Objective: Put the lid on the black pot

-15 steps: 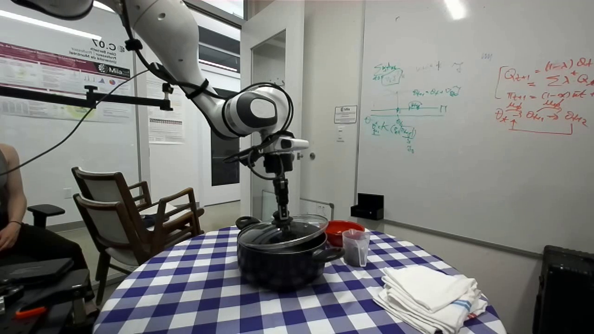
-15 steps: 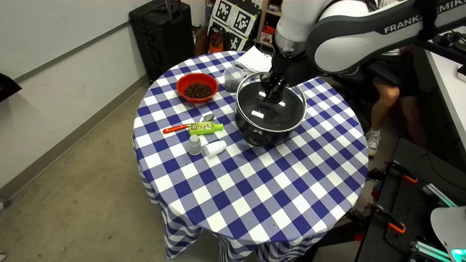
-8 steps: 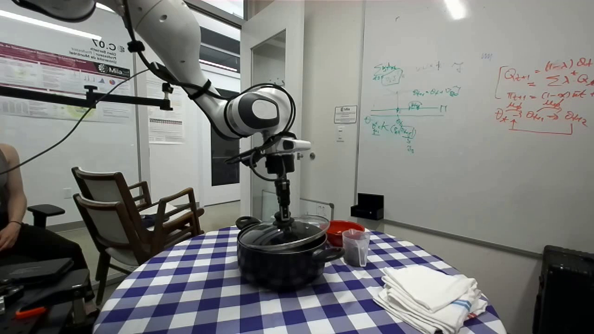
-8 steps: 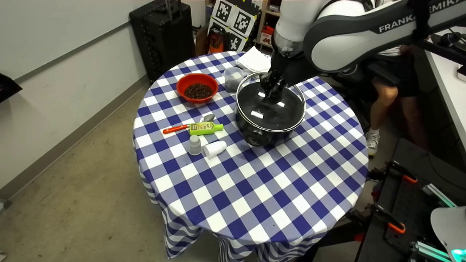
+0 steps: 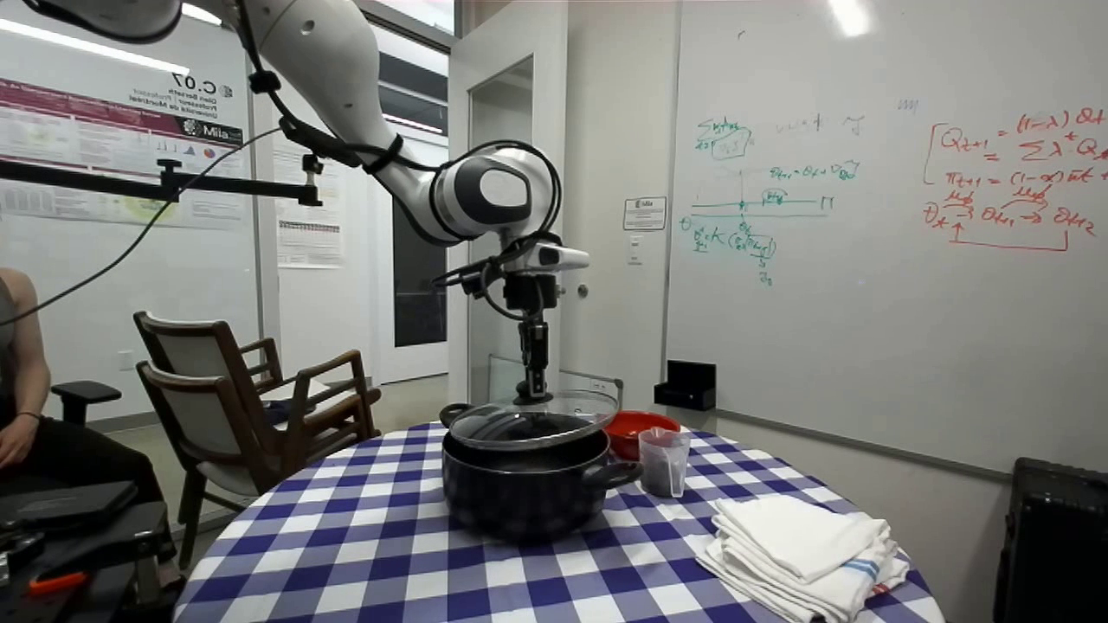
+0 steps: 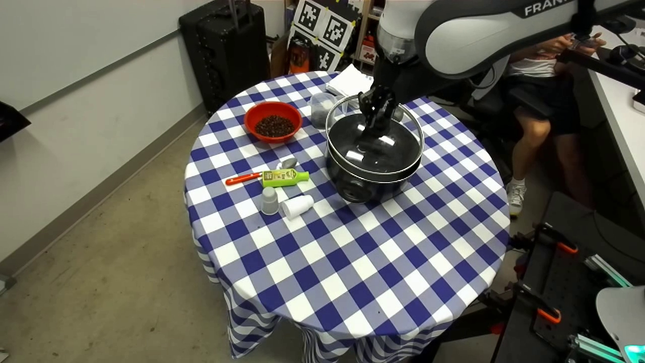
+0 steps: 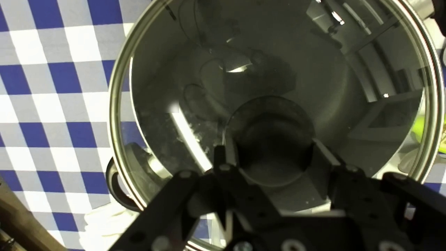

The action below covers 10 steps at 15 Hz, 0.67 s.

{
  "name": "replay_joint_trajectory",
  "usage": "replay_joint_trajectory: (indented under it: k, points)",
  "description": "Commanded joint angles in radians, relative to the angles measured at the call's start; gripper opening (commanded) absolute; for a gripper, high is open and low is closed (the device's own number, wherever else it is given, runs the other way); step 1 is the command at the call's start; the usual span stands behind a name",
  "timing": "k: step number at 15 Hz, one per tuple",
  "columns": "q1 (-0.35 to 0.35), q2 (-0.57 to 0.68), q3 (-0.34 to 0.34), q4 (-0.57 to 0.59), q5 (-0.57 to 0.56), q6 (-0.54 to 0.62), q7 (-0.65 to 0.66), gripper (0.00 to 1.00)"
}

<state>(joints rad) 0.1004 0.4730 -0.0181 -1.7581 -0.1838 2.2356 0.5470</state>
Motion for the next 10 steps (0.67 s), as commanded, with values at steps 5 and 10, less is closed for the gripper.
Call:
replay_joint_trajectory:
  k: [5, 10]
  points:
    - [0.004, 0.032, -0.015, 0.05, 0.06, -0.046, -0.058, 0.25]
    - [0.005, 0.044, -0.019, 0.051, 0.064, -0.042, -0.06, 0.25]
